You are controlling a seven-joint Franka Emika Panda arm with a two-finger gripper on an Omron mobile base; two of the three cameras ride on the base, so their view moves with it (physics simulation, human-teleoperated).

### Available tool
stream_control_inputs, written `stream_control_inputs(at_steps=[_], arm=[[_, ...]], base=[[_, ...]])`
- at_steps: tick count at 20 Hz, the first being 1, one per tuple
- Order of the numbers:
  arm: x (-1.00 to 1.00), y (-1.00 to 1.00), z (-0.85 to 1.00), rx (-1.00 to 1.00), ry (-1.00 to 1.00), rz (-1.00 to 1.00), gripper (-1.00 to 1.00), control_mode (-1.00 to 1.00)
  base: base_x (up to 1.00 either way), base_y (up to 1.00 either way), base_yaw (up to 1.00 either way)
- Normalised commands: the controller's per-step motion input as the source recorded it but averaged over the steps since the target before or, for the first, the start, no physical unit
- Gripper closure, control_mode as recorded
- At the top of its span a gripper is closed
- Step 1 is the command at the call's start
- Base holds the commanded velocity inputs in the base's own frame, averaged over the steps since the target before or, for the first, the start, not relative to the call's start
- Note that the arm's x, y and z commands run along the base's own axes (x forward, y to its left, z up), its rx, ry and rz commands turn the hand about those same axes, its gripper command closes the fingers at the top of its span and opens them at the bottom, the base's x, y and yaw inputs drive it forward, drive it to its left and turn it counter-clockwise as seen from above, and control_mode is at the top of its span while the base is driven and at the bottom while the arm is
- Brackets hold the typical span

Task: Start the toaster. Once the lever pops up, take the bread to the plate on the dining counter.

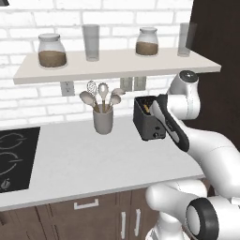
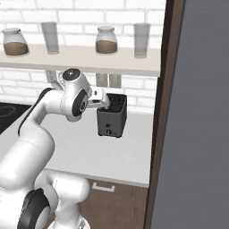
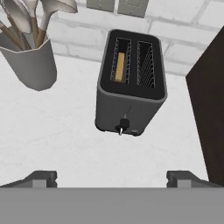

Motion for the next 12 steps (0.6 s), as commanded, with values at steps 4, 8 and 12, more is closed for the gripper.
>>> stream_control_inputs(at_steps=[4,8,12], arm=[[0.0,0.0,0.0,0.0,0.0,0.0,-1.0,-1.0],[0.0,0.0,0.0,0.0,0.0,0.0,-1.0,-1.0],[0.0,0.0,0.0,0.0,0.0,0.0,-1.0,-1.0]], base=[[0.0,0.0,0.0],[0.0,0.0,0.0],[0.0,0.0,0.0]])
